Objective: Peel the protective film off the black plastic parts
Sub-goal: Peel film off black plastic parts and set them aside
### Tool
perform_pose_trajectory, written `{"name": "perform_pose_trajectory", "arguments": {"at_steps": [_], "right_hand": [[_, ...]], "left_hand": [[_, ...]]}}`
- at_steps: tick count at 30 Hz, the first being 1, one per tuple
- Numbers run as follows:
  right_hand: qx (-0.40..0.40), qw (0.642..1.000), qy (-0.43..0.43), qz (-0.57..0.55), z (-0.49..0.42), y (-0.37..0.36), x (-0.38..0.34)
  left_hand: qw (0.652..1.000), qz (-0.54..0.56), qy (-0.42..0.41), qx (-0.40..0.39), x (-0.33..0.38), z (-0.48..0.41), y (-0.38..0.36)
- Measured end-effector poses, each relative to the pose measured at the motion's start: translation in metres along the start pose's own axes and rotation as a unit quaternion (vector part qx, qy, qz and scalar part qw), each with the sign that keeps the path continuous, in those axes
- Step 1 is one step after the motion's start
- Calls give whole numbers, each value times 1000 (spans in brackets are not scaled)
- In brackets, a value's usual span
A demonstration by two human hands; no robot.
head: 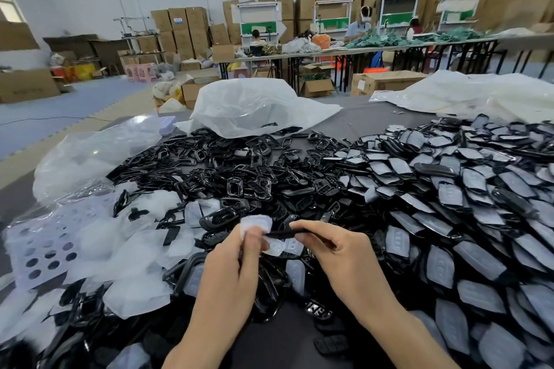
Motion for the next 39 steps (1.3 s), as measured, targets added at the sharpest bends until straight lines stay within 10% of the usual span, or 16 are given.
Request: {"name": "perform_pose_trajectory", "arguments": {"at_steps": [11,21,30,39], "right_hand": [[41,981,-132,-134,-7,11,11],[76,902,-239,-353,-14,12,23],[23,944,-219,-246,-11,2,25],[6,965,-197,-173,-8,-2,24]], "left_hand": [[993,-94,31,-59,5,-25,1],[914,-358,-77,-178,-17,-49,-36],[995,-92,-31,-32,-9,-33,-13],[987,119,99,-35,-4,-20,-9]]}}
Point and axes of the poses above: each hand's wrist, its own z-axis away from the middle knuckle, its own y-axis out of the back of the hand, x = y × z, the point moved 6 cm from there along -z, towards the middle knuckle, and after that the axes turned 12 degrees about x, right-handed, at the moved point
